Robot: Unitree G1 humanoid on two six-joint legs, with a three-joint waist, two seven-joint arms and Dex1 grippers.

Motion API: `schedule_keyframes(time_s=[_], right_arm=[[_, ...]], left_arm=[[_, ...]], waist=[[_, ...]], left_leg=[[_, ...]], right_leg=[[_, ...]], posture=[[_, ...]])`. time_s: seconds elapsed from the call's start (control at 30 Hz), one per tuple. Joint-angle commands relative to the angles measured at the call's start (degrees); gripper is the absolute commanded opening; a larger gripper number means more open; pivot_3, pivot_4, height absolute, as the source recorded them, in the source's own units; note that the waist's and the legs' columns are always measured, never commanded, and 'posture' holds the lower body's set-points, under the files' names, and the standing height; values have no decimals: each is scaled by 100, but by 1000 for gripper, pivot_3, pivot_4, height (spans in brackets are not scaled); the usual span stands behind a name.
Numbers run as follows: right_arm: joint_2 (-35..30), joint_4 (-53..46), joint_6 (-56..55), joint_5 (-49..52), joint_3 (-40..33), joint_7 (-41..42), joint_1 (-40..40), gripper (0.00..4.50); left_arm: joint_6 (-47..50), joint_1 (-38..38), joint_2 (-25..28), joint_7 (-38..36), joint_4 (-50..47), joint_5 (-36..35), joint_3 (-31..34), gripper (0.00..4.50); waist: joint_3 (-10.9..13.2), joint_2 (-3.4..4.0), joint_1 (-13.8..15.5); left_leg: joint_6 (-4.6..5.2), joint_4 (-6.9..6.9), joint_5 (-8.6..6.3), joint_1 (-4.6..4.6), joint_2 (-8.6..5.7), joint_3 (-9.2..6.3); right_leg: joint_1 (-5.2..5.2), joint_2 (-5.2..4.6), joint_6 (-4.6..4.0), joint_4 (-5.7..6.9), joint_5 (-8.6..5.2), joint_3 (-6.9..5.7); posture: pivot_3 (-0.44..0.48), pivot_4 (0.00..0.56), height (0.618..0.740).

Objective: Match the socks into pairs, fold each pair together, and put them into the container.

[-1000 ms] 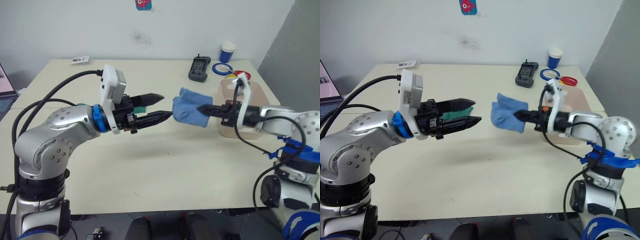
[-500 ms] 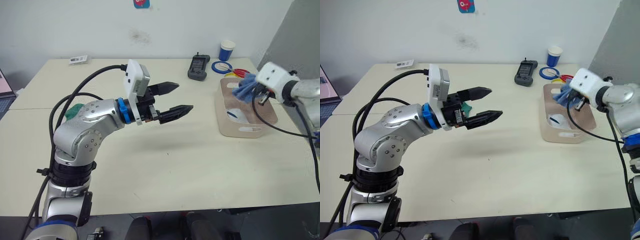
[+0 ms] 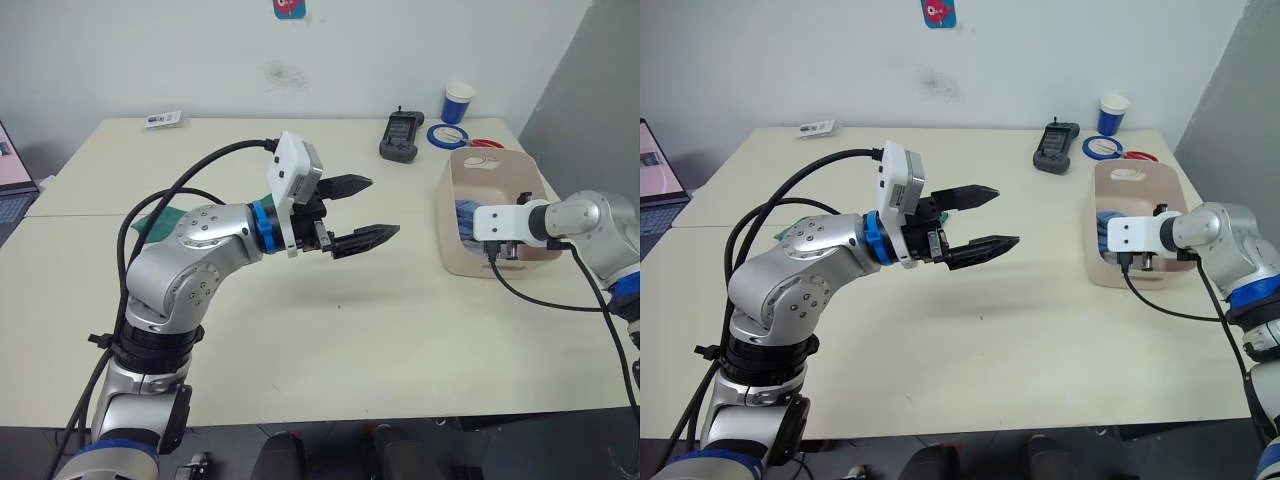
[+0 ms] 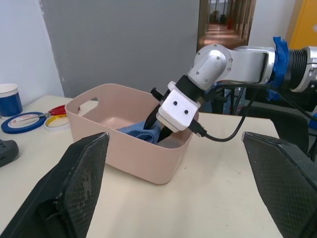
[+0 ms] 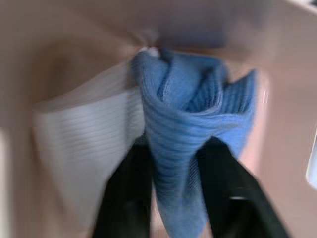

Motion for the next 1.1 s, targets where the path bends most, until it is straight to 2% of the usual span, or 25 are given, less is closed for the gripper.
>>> schedule_keyframes(time_s=[0.03, 0.2, 0.37, 0.47, 0.57, 0.67, 0.83, 0.97, 1.1], right_arm=[[-77, 86, -68, 64, -291, 482, -434, 2853], [-85, 332, 112, 200, -389, 1354, -1039, 4472], [-194, 508, 451, 266, -593, 1931, -1628, 4472], [-117, 460, 870, 423, -930, 1759, -1837, 4472], [71, 94, 1273, 723, -1295, 1557, -1709, 4472], [652, -994, 2084, 1314, -1842, 1038, -1079, 4472], [2241, -3586, 3351, 2005, -2458, -530, 729, 4472], [3074, -4751, 3553, 1952, -2211, -1418, 2192, 4472], [3544, -4914, 3051, 1817, -1945, -2093, 3379, 4472]], left_arm=[[-129, -50, -59, -46, -33, 49, 20, 4500], [-235, -79, -107, -97, 98, 140, -14, 4500], [-227, 35, -85, -146, 78, 172, 19, 4500], [-178, 210, 50, -103, 35, 193, 139, 4500], [-124, 420, 196, -60, -14, 174, 261, 4500], [-96, 902, 405, 66, -122, 209, 498, 4500], [-399, 2212, 675, 578, -277, 700, 1021, 4500], [-915, 3303, 318, 1312, -516, 1175, 1424, 4500], [-1482, 4532, -232, 1799, -830, 1437, 1735, 4500]], waist=[[1, 1, -5], [1, 2, -5], [2, 4, 1], [2, 4, 0], [2, 4, -15], [-1, 1, -41], [-3, -4, -30], [-4, -6, 21], [-29, -35, 11]], left_leg=[[0, 1, 0, 1, 0, 0], [0, 4, 0, 5, 1, -1], [2, 8, -1, 4, 0, 0], [2, 8, -1, 4, -1, 0], [2, 8, -1, 5, 1, -1], [2, 6, -1, 18, 6, -4], [-3, -9, 1, 67, 8, -4], [-8, -10, 4, 65, 15, -3], [5, -12, -3, 70, -3, 16]], right_leg=[[0, -4, 0, 2, 0, 0], [3, -3, -3, 5, 2, -2], [3, -4, -27, 5, 16, 1], [3, -6, -28, 5, 16, 2], [4, -6, -29, 7, 17, 2], [7, -4, -33, 14, 19, 8], [13, -2, -31, 73, 15, 35], [8, -17, -6, 89, 0, 36], [15, -52, 8, 75, 1, 50]], posture=[[0, 150, 740], [0, 150, 740], [0, 150, 740], [0, 150, 740], [0, 150, 740], [0, 150, 740], [0, 150, 740], [0, 150, 740], [0, 150, 740]])
